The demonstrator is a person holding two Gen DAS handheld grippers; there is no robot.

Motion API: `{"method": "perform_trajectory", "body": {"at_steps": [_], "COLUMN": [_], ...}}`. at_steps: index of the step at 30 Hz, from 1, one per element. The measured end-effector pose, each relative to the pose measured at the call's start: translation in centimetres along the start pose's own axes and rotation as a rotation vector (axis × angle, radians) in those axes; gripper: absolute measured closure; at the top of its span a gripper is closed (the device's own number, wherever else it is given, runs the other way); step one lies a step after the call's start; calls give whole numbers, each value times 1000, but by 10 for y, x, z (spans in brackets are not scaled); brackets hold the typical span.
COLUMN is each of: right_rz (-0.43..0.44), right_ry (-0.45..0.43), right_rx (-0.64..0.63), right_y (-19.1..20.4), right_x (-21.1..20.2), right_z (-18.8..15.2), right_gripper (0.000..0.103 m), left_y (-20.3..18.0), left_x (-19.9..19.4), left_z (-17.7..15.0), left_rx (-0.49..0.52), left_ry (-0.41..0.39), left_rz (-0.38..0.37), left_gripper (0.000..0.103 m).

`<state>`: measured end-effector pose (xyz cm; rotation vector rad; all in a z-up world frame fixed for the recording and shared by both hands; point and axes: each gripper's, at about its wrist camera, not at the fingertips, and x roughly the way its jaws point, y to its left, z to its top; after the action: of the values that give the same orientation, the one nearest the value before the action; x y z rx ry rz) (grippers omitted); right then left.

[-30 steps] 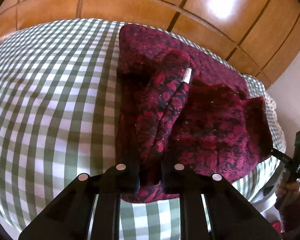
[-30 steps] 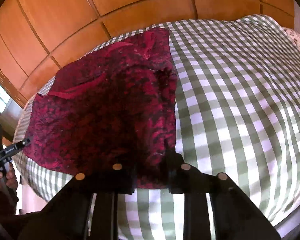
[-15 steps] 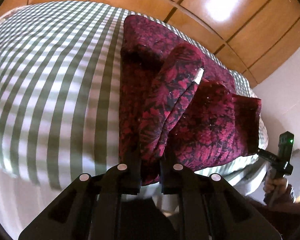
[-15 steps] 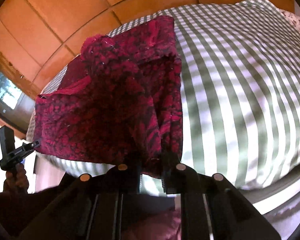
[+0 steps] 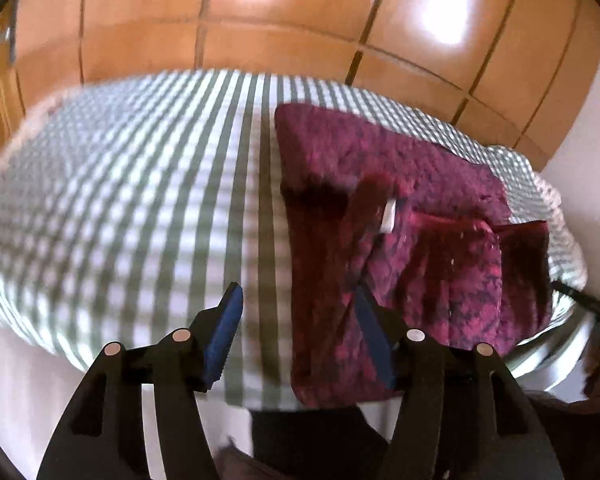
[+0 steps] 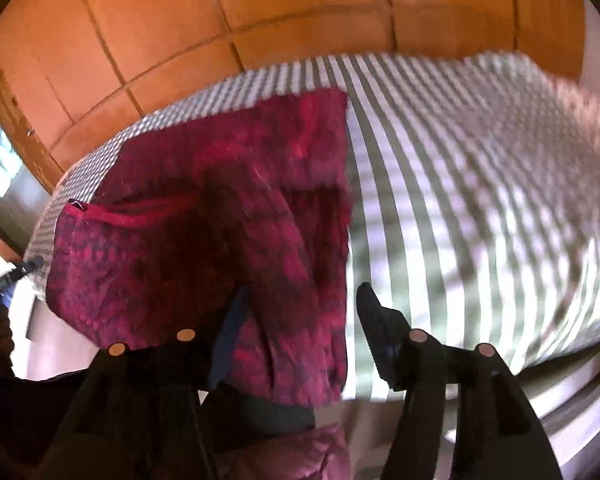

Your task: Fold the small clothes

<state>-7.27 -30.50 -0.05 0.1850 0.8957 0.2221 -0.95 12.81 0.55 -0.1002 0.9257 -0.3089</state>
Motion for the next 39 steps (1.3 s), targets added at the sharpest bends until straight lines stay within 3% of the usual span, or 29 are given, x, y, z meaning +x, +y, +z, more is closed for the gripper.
{"method": "perform_trajectory", "body": {"at_steps": [4, 8, 9, 11, 12, 13, 14, 17, 22, 27, 31, 34, 39], "right_rz": [-67, -100, -118, -158, -162, -167, -173, -159, -122, -22, 31, 59, 34], "right_ry": [-81, -97, -96, -73, -55, -43, -38, 4, 14, -42, -102, -126, -138], "right_rx": [-101, -181, -211, -260, -259, -240, -223, -118, -81, -75, -47, -2, 29], "right_y": [28, 47, 52, 56, 51, 43, 37, 9, 4, 9, 9, 5, 6], "right_x": [5, 20, 26, 40, 46, 52, 54, 69, 70, 24, -6, -3, 23], "right_z": [16, 23, 25, 27, 26, 26, 25, 24, 25, 35, 50, 71, 112], "right_gripper": [46, 51, 55, 74, 81, 82, 82, 83, 85, 87, 87, 87, 87], "left_y": [-24, -48, -52, -60, -61, -61, -59, -47, -11, -14, -13, -10, -16], "left_x": [5, 22, 26, 41, 51, 60, 68, 79, 65, 20, 5, 12, 34], "left_z": [17, 30, 30, 32, 33, 33, 32, 29, 29, 20, 31, 52, 98], "left_rx": [139, 256, 284, 330, 338, 340, 339, 294, 80, 72, 62, 25, 24], "left_ry": [-49, -66, -65, -43, -20, 6, 36, 51, 23, -68, -122, -139, -180], "left_rz": [34, 26, 28, 21, 17, 15, 4, -4, -90, -170, -199, -188, -122], "left_gripper": [43, 43, 43, 43, 46, 65, 77, 87, 90, 90, 90, 90, 90]}}
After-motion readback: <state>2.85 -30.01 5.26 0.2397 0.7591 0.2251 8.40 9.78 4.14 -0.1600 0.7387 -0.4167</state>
